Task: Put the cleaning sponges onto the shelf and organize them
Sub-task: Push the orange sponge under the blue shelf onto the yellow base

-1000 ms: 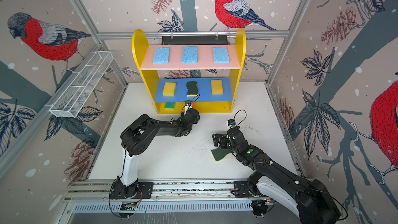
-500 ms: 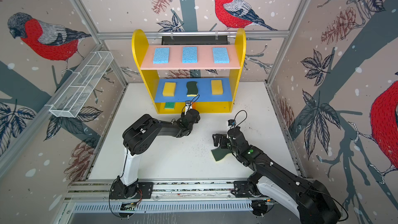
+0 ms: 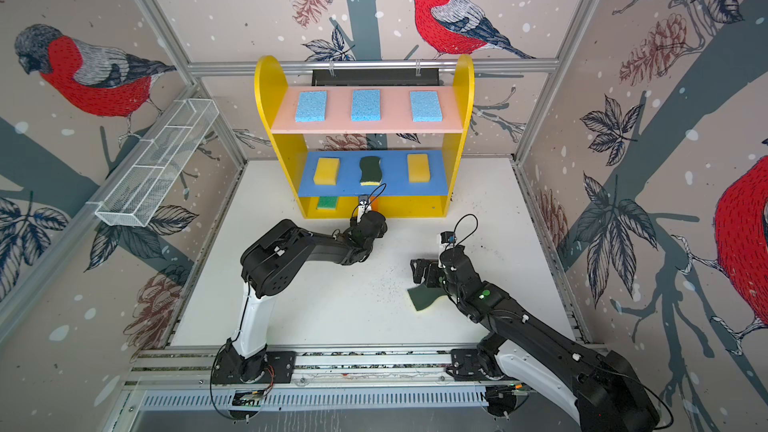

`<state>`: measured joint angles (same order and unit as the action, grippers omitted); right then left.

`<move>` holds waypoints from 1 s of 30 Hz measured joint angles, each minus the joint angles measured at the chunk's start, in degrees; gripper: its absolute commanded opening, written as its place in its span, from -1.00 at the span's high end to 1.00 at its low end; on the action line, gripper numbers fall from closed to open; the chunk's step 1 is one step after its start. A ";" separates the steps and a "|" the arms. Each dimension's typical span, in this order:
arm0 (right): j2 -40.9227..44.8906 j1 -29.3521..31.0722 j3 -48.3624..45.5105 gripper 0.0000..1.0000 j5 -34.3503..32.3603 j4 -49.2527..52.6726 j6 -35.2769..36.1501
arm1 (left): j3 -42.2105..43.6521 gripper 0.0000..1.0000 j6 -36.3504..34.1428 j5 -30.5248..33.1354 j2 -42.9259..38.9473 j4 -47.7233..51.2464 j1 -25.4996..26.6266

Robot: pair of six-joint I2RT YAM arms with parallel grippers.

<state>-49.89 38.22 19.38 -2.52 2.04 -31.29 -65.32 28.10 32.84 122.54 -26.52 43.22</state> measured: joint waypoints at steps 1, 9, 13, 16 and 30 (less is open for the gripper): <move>-0.04 0.00 0.00 -0.99 0.00 0.00 0.00 | -0.09 -0.33 0.00 -0.09 0.17 0.04 -0.04; -0.11 0.00 -0.02 -0.99 0.00 -0.04 -0.04 | -0.17 -0.34 0.00 -0.11 0.28 0.09 -0.11; -0.11 0.00 -0.02 -0.99 0.00 -0.04 -0.15 | -0.17 -0.41 0.02 -0.11 0.28 0.09 -0.11; -0.11 0.00 -0.02 -0.99 0.00 -0.04 -0.17 | -0.04 -0.43 0.07 -0.11 0.28 0.02 -0.11; 0.61 0.00 -0.02 -0.99 0.00 -0.04 -0.22 | 2.78 -0.47 0.59 0.22 -0.96 -0.96 -0.09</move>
<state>-49.28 38.22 19.35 -2.52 2.00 -31.51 -62.54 28.69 33.06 121.58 -27.49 43.13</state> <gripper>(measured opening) 0.995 0.733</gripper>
